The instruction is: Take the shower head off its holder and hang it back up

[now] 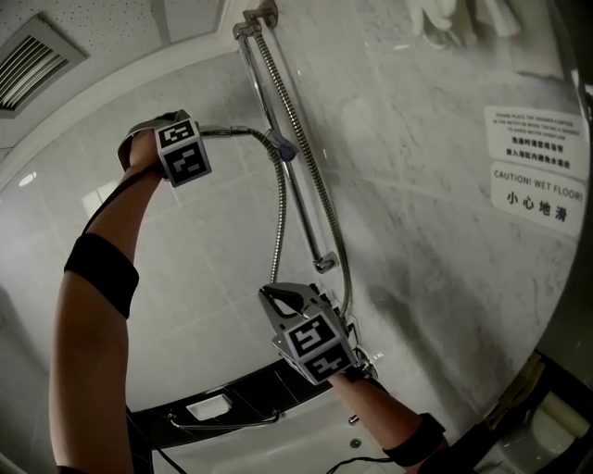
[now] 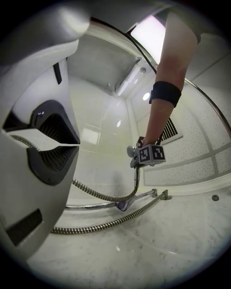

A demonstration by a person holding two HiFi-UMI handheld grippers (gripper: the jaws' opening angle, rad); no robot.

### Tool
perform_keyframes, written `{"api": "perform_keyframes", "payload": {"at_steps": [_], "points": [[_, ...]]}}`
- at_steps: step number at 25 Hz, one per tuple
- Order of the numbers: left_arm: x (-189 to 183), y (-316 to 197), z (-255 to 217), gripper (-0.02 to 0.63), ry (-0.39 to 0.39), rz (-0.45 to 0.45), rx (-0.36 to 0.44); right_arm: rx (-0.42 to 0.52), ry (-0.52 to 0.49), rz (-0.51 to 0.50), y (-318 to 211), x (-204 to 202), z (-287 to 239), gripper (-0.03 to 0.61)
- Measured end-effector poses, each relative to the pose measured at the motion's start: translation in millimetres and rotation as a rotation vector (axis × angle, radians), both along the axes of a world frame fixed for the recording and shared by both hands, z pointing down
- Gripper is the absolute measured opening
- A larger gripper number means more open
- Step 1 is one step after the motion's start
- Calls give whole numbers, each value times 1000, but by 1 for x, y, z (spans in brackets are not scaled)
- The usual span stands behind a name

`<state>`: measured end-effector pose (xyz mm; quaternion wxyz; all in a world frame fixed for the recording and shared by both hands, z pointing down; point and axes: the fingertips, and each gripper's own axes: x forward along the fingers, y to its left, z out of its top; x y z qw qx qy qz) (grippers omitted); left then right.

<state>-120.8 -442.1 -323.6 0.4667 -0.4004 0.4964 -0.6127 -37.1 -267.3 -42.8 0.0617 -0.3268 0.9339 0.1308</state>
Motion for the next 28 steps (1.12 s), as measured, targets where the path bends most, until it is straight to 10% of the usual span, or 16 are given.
{"api": "perform_keyframes", "payload": {"at_steps": [28], "points": [[71, -9, -22, 72, -486, -12, 154, -15, -6, 19, -12, 22, 8, 29]]}}
